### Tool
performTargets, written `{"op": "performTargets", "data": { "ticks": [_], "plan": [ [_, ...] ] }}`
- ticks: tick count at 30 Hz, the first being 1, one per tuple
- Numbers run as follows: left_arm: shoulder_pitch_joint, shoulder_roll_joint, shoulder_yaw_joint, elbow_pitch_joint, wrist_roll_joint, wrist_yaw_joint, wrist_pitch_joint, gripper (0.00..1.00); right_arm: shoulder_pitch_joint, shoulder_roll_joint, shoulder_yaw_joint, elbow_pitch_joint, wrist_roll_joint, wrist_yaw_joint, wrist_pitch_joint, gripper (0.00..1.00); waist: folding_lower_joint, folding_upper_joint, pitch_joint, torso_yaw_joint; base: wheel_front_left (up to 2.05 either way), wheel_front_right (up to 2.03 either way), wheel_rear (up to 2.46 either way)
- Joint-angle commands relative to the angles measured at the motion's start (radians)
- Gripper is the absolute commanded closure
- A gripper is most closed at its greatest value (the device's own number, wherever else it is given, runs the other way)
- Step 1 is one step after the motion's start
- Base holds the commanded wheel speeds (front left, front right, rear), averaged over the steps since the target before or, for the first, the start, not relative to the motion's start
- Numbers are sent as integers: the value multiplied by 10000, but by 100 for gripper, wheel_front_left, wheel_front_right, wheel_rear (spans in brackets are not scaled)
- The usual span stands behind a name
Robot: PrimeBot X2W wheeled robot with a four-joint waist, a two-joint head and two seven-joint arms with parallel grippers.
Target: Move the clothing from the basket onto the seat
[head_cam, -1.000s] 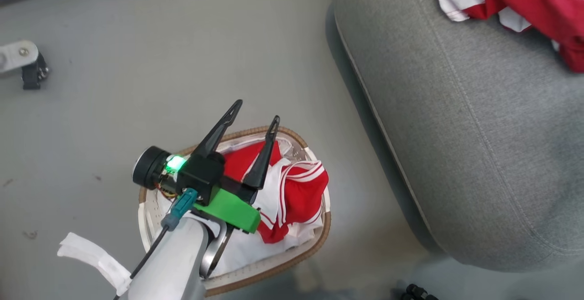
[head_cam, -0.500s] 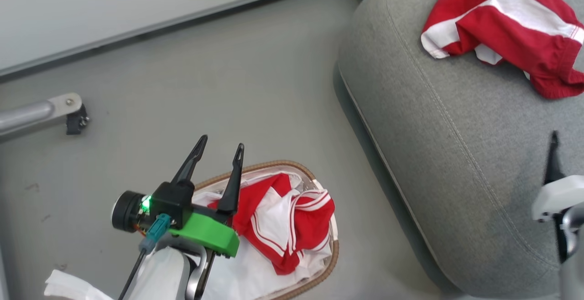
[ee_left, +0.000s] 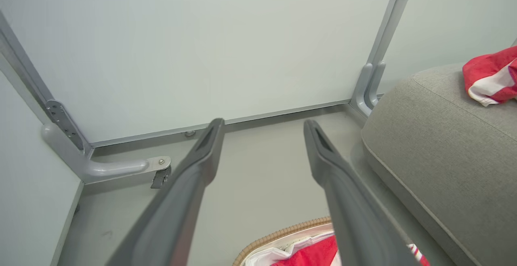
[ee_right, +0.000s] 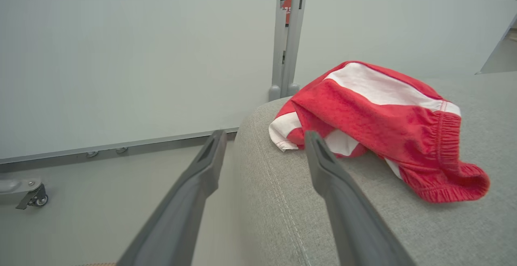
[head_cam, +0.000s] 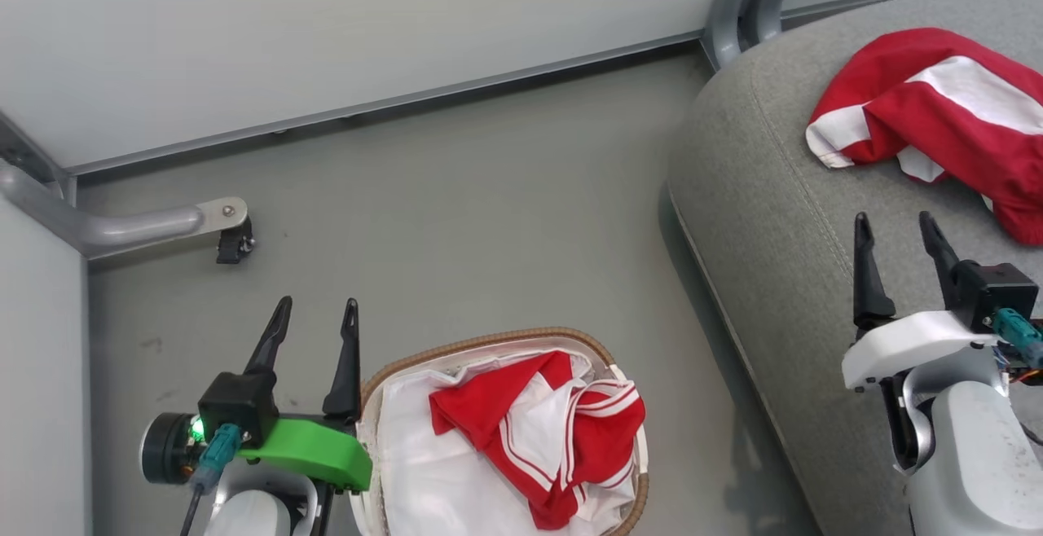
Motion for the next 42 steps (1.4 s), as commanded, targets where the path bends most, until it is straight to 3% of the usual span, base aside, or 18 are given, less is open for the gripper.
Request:
{"op": "performTargets", "data": {
  "ticks": [1,11,28,35,42],
  "plan": [
    [234,-12,193,53,55,27,-3,0,265,-17,185,-23,164,-14,-19,0,0,0,-481,470,0,0,0],
    [842,-33,937,177,-101,106,-5,0,951,6,1580,-59,911,-14,-19,0,0,0,-1206,971,0,0,0],
    [1721,-33,998,72,-433,204,-3,0,1778,5,2022,16,1048,-14,-19,0,0,0,-1651,1024,0,0,0],
    [1623,-33,646,262,-466,111,-3,0,1623,7,2188,-91,1114,-14,-19,0,0,0,-1420,826,0,0,0],
    [852,-30,-51,528,-604,28,-5,0,1072,7,2482,-515,1156,-14,-19,0,0,0,-324,286,0,0,0]
  ]
}}
